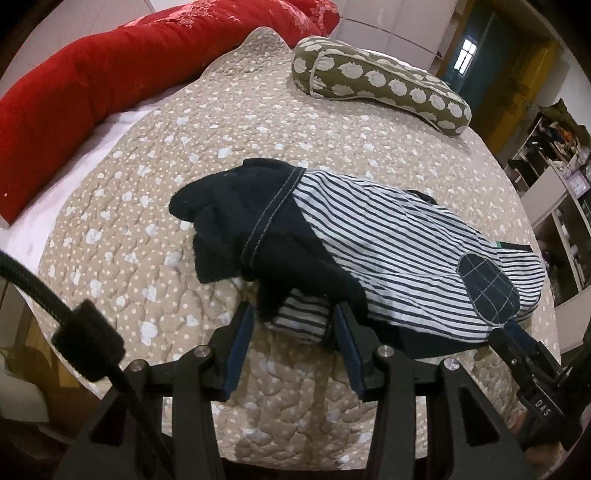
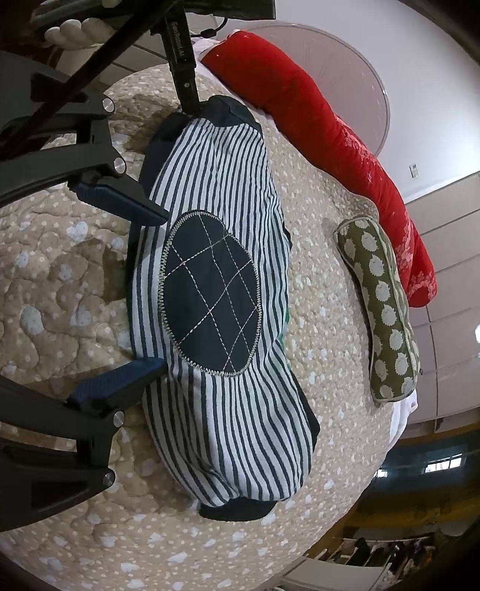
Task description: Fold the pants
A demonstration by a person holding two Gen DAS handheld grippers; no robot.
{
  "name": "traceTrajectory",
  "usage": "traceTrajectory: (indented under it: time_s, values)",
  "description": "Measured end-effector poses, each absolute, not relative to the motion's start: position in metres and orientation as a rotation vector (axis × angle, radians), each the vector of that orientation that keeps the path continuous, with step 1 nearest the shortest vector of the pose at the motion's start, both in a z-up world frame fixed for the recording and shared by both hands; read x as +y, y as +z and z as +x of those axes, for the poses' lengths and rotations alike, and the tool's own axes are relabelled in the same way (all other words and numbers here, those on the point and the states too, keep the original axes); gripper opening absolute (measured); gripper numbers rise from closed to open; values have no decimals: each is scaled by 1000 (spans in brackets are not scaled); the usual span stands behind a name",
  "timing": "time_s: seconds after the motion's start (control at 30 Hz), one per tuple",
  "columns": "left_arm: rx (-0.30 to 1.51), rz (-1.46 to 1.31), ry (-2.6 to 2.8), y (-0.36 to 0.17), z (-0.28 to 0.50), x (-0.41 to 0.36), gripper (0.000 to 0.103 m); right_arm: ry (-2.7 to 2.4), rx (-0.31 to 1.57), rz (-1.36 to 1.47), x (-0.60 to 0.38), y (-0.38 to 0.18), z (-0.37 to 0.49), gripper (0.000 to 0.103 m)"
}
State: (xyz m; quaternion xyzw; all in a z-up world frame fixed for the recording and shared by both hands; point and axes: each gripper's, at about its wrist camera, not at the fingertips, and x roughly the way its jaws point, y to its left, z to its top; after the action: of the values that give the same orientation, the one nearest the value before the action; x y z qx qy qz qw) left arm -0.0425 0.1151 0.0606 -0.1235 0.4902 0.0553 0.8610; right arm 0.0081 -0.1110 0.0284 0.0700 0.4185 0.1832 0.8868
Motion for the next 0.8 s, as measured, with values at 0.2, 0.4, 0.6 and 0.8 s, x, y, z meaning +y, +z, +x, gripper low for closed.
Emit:
traceTrajectory:
  time_s: [0.2,0.4,0.6,0.8]
  values:
    - [1030,-254,113,60,-42,115,45,375,875,135,-109,27,9,79]
    - [1029,-255,113,59,-42,115,46,376,876,135,-110,26,10,80]
    - [1030,-252,113,60,-42,115,47,379,876,133,-110,25,10,81]
    - [1029,-252,109,57,-41,114,48,380,876,133,-110,24,10,81]
